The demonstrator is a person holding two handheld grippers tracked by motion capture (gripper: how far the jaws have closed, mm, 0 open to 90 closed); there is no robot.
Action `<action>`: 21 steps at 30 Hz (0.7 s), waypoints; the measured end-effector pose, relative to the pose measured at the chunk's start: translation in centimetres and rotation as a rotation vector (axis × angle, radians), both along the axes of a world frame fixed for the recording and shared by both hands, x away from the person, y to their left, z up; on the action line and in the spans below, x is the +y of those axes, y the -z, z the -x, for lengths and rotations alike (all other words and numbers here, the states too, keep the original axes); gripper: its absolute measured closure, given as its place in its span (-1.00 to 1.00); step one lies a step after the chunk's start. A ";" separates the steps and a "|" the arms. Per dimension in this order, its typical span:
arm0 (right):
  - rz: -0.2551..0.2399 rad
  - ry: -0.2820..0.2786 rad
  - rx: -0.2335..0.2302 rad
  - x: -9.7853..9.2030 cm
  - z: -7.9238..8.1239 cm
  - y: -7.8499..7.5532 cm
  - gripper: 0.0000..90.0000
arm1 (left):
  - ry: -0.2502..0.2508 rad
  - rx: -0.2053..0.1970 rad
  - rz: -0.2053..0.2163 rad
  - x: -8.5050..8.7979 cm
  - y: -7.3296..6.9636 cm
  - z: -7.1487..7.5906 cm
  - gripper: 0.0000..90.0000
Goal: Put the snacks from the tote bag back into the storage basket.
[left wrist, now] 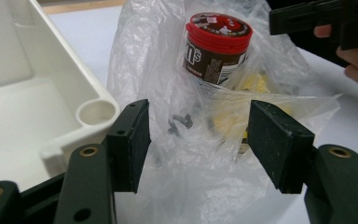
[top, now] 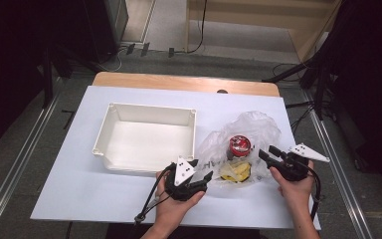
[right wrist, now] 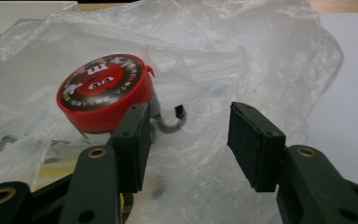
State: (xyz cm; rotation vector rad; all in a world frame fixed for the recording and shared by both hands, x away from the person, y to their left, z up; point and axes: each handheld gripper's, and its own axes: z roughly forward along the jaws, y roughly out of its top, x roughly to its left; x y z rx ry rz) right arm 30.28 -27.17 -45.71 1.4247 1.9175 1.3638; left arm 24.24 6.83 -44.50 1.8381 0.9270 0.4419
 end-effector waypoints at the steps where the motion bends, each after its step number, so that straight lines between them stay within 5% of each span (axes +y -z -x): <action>1: 0.004 -0.006 -0.002 0.2 0.0 -0.1 0.10 | 0.004 -0.002 0.014 0.3 -0.1 0.1 -0.13; 12: 0.031 -0.040 -0.005 1.4 0.1 -0.3 0.01 | -0.003 -0.019 0.044 4.7 0.1 0.7 -0.21; 21: 0.059 -0.039 0.000 1.8 0.0 -0.3 -0.08 | -0.048 0.020 0.096 9.2 1.3 0.5 -0.42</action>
